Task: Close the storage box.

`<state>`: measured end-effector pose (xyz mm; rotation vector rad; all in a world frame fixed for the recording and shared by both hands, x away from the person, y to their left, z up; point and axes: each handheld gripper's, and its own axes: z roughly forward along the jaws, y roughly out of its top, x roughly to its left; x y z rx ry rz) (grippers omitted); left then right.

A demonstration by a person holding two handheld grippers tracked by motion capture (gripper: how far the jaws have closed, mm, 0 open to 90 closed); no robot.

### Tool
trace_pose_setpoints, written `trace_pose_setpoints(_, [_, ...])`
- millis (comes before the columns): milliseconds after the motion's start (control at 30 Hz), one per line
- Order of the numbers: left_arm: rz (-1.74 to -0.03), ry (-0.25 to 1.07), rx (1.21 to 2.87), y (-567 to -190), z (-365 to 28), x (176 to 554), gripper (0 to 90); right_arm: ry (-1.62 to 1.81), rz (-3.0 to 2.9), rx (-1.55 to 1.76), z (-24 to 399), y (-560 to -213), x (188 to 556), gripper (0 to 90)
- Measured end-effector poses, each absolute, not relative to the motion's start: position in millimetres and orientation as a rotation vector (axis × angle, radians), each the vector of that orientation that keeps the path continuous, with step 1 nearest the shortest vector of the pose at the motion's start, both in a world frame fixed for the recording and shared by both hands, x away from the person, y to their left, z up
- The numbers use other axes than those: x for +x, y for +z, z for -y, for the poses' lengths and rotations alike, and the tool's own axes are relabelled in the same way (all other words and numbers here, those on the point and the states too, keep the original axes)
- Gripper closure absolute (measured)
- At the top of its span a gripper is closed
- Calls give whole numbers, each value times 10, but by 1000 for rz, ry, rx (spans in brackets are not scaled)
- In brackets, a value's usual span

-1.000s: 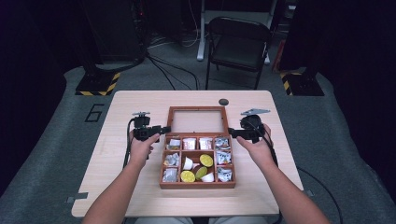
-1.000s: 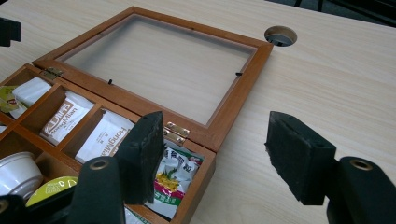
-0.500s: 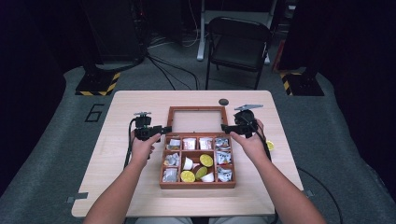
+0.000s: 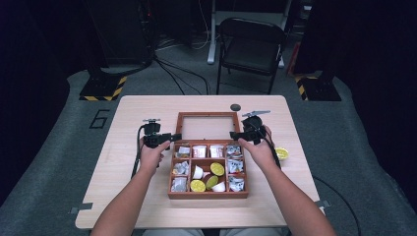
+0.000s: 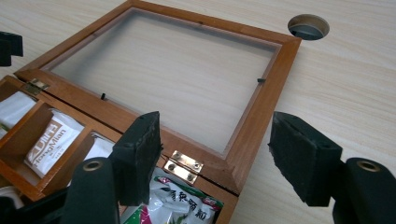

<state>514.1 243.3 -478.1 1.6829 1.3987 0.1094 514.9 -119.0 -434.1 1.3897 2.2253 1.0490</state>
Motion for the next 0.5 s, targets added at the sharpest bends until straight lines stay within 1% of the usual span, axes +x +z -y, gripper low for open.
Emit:
trace_pose_setpoints(433, [-1425, 118, 1698, -4875, -2402, 5205, 379, 1023, -2205, 1473, 1179, -4446, 5229, 329])
trace_pose_setpoints(500, [-1444, 103, 1685, -4892, -2380, 5210, 380, 1023, -2206, 1479, 1178, -4456, 5241, 329])
